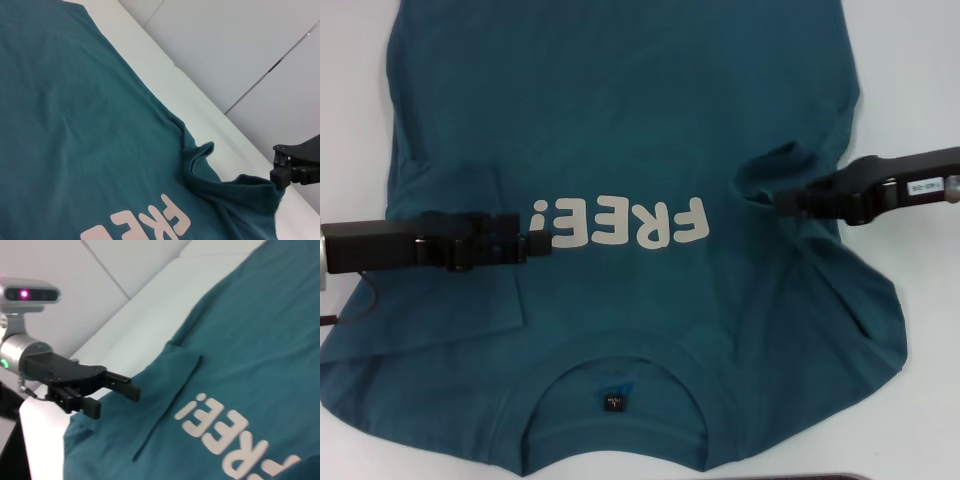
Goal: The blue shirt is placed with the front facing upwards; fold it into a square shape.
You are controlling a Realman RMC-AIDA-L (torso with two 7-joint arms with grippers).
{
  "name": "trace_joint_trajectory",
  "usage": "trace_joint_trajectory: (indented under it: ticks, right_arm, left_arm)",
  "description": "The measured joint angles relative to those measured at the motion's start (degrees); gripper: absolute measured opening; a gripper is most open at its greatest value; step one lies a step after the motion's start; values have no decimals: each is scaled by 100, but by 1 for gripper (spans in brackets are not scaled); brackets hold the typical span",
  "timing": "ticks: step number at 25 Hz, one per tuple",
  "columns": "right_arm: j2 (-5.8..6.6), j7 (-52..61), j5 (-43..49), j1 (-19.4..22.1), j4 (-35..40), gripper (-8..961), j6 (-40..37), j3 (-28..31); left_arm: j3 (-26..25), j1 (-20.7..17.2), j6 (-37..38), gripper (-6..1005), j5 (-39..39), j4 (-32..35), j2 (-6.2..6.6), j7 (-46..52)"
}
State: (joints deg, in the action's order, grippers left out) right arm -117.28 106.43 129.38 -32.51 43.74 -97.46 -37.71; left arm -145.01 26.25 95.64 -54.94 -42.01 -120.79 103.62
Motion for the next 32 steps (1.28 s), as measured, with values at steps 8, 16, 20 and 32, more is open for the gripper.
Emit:
trace_joint_trajectory:
  ticks: [8,16,20,32]
  right_arm:
    - [-120,89,-4,-286,3,29,35,-175]
    - [-162,164,-1,-431,-51,35,154,-347]
    - [-207,165,0,-483,-110,39,269,-423]
    - [-195,98,-223,-474,-246,210,320,-456]
  left_arm:
    - [-16,3,-11,874,8,0,3,3]
    - [-25,3,-18,874,9,8,3,-11]
    - [-8,8,-25,874,2,9,3,-14]
    - [-17,12,-29,874,-5,9,12,-17]
